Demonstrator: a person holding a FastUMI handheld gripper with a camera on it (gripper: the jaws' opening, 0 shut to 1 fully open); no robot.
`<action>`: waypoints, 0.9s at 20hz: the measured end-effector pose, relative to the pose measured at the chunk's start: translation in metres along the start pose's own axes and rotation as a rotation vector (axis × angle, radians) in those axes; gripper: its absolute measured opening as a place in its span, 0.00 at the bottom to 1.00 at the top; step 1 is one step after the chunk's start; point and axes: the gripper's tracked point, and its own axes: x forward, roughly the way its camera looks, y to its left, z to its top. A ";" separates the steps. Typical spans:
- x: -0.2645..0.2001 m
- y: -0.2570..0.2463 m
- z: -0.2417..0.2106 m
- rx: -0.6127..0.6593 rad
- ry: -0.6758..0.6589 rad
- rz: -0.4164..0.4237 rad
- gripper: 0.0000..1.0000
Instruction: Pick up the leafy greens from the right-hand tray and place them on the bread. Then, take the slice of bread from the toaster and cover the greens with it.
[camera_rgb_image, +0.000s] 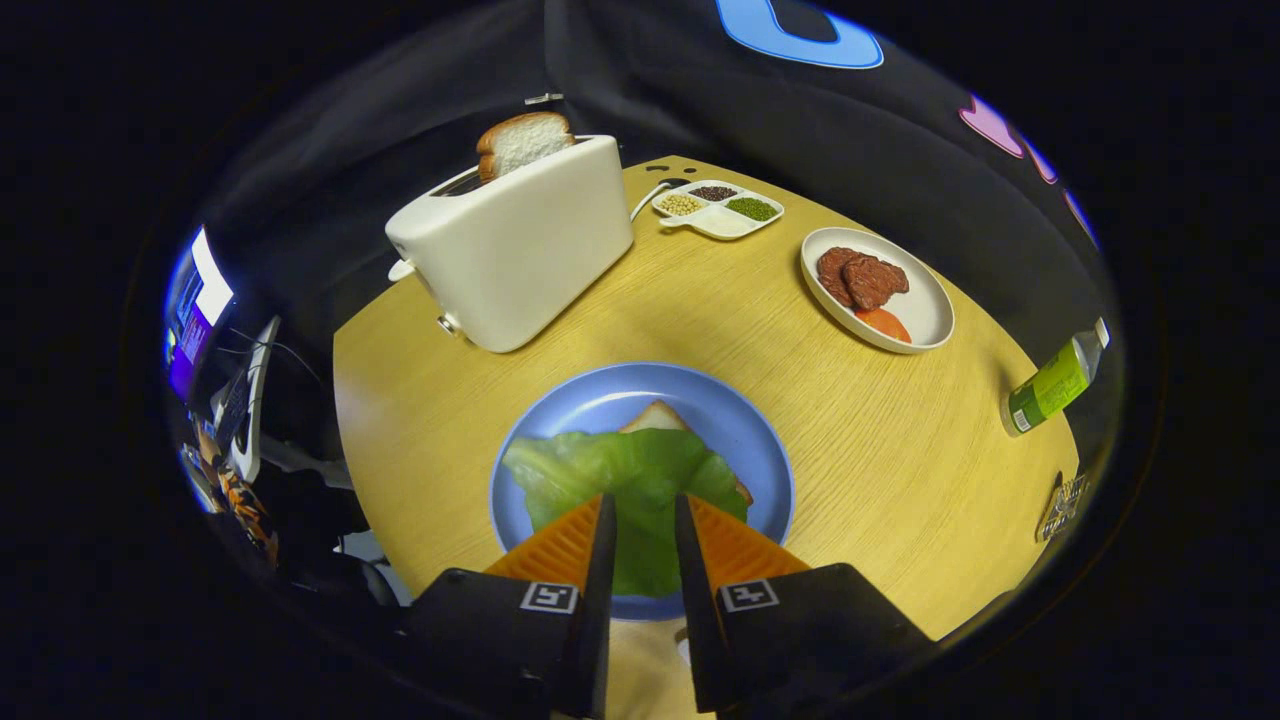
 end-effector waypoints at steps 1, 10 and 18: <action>-0.001 0.000 0.001 0.002 -0.005 -0.001 0.42; -0.010 0.004 0.014 0.052 -0.053 -0.001 0.95; -0.036 0.010 0.069 0.106 -0.167 -0.041 0.99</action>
